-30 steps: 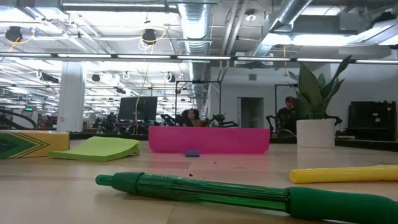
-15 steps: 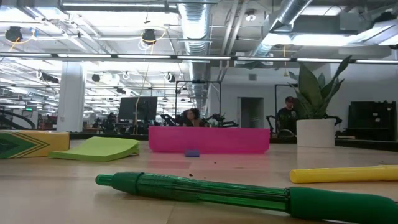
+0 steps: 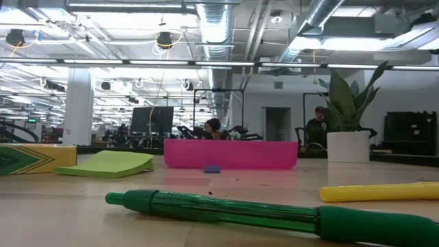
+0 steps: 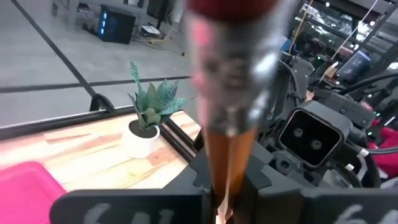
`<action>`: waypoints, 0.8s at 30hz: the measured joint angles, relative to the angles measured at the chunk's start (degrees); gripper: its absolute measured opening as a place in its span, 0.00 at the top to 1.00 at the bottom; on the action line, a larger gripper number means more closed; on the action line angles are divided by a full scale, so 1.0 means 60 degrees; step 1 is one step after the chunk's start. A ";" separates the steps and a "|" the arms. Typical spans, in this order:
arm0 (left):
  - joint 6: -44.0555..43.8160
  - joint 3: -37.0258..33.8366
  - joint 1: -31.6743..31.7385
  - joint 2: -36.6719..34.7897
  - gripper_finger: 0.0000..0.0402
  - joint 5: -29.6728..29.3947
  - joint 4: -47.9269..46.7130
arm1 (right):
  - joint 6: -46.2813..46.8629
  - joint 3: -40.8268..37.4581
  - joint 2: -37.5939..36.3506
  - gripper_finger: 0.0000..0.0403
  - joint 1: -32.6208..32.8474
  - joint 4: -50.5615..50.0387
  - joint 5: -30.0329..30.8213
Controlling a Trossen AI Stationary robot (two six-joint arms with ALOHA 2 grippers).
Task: Pack school essentials
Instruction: Put the top orange pencil into the supply box
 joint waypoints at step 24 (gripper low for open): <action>0.3527 -0.0014 0.3714 0.0178 1.00 0.6307 -0.4380 | 0.3855 0.0011 -0.4701 0.57 0.2100 -0.9310 0.1365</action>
